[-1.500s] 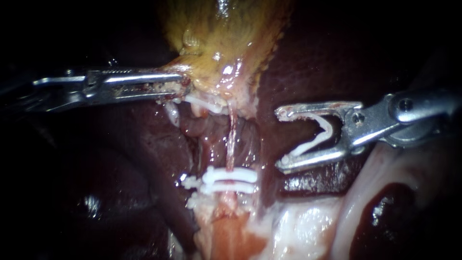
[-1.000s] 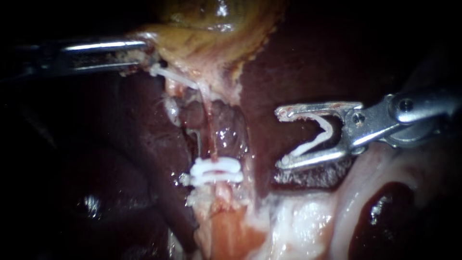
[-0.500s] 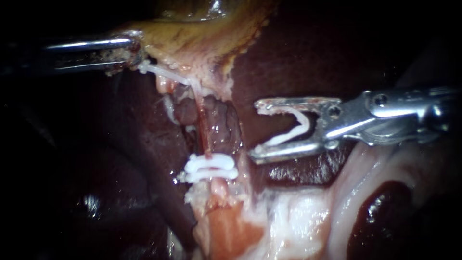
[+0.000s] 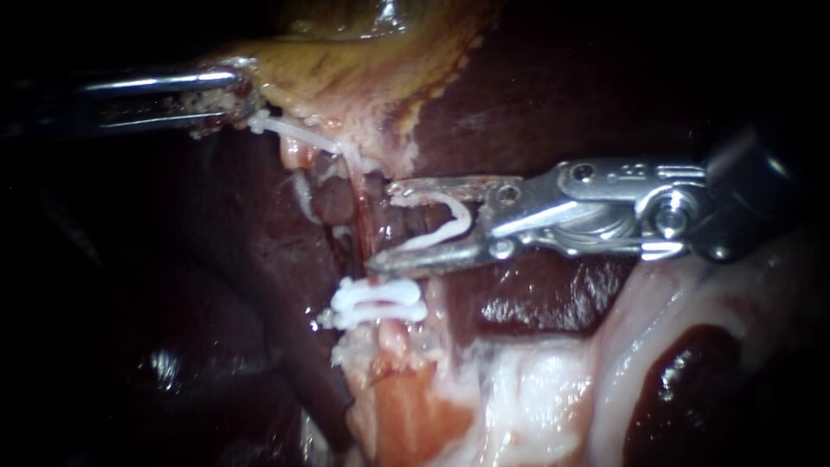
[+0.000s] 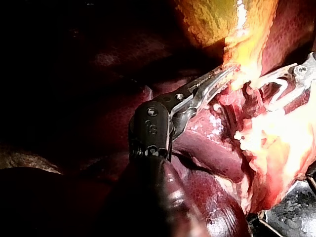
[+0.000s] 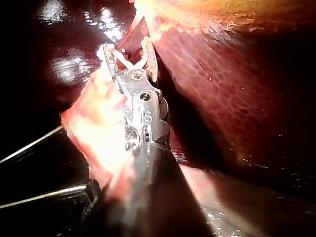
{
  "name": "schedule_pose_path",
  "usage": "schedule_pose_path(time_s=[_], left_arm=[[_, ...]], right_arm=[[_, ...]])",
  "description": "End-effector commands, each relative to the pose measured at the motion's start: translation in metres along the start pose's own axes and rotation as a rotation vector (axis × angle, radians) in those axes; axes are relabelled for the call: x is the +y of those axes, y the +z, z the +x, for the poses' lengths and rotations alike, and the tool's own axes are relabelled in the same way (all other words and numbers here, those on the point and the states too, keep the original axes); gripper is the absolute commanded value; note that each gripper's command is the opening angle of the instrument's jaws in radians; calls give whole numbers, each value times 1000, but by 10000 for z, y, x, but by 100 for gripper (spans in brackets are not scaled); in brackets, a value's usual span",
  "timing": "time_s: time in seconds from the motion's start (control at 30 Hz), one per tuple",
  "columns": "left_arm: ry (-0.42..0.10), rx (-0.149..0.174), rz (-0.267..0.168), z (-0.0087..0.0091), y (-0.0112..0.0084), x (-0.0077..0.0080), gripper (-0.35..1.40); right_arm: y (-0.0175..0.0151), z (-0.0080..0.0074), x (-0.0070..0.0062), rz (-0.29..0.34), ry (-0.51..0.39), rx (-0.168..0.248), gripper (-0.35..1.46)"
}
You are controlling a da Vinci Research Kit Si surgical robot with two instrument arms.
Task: Clipping third clip right tube
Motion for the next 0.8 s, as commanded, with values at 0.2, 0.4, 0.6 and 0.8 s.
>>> schedule_pose_path(time_s=[0.2,0.4,0.6,0.8], left_arm=[[1,2,5,-2,2,0,-35],[1,2,5,-2,2,1,-35],[1,2,5,-2,2,1,-35],[1,2,5,-2,2,0,-35]], right_arm=[[27,5,10,30,41,51,49],[40,15,12,87,96,135,49],[38,29,9,135,143,209,49],[24,59,-6,183,151,262,48]])
